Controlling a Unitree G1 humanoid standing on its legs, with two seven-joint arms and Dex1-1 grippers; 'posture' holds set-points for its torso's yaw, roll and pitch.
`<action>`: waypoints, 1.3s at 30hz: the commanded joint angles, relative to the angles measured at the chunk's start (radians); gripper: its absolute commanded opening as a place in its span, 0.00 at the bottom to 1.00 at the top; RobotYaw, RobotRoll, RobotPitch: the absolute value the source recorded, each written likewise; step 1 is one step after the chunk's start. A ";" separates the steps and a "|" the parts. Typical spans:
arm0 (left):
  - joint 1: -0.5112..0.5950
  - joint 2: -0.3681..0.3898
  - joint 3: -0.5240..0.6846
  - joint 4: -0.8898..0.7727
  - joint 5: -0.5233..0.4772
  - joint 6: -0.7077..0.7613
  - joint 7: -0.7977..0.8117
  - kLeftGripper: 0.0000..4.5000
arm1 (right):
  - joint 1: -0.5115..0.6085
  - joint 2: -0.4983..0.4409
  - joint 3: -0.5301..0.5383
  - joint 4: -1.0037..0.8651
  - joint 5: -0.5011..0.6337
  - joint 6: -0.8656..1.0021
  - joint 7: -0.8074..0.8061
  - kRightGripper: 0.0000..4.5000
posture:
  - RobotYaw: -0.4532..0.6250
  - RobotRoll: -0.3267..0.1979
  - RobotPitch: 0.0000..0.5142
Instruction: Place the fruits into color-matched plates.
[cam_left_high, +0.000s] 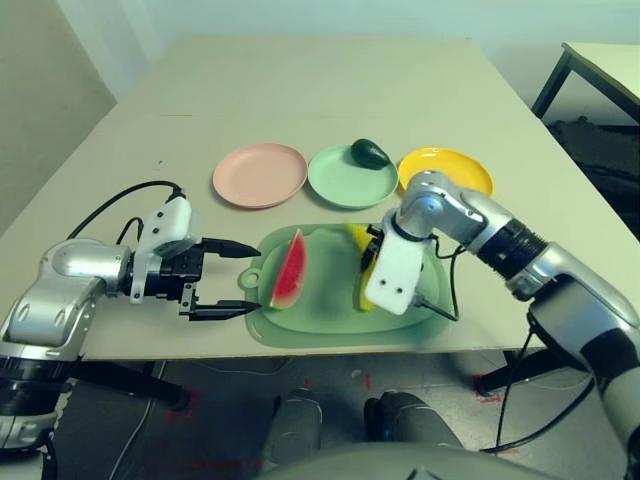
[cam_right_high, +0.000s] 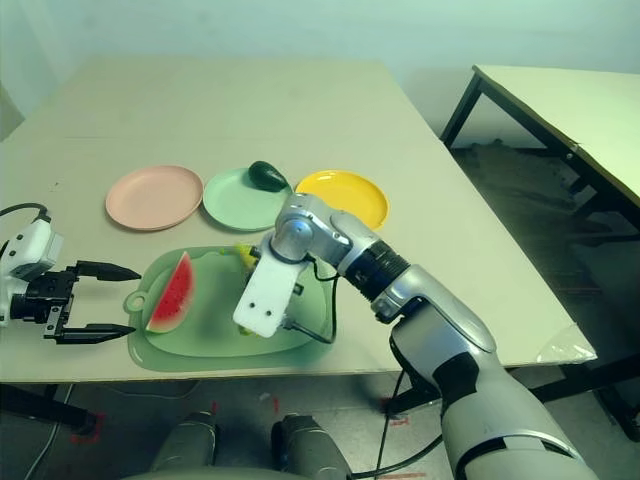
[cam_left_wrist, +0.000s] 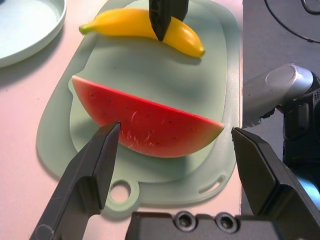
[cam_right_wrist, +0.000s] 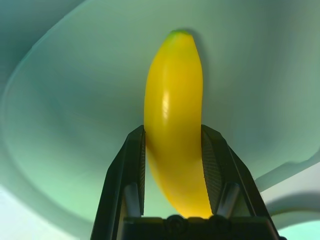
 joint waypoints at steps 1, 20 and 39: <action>-0.004 -0.005 -0.005 0.001 -0.001 -0.013 0.000 1.00 | 0.000 -0.026 -0.012 -0.009 0.012 0.019 0.021 0.36 | 0.52 0.62 0.18; -0.124 -0.093 0.021 0.041 -0.019 0.113 0.225 1.00 | -0.276 -0.115 -0.116 0.607 -0.129 -0.008 -0.281 0.35 | 0.48 0.62 0.16; -0.032 -0.029 0.069 -0.020 -0.031 0.131 0.243 1.00 | -0.271 -0.068 -0.137 0.937 -0.278 0.102 -0.740 0.35 | 0.54 0.62 0.18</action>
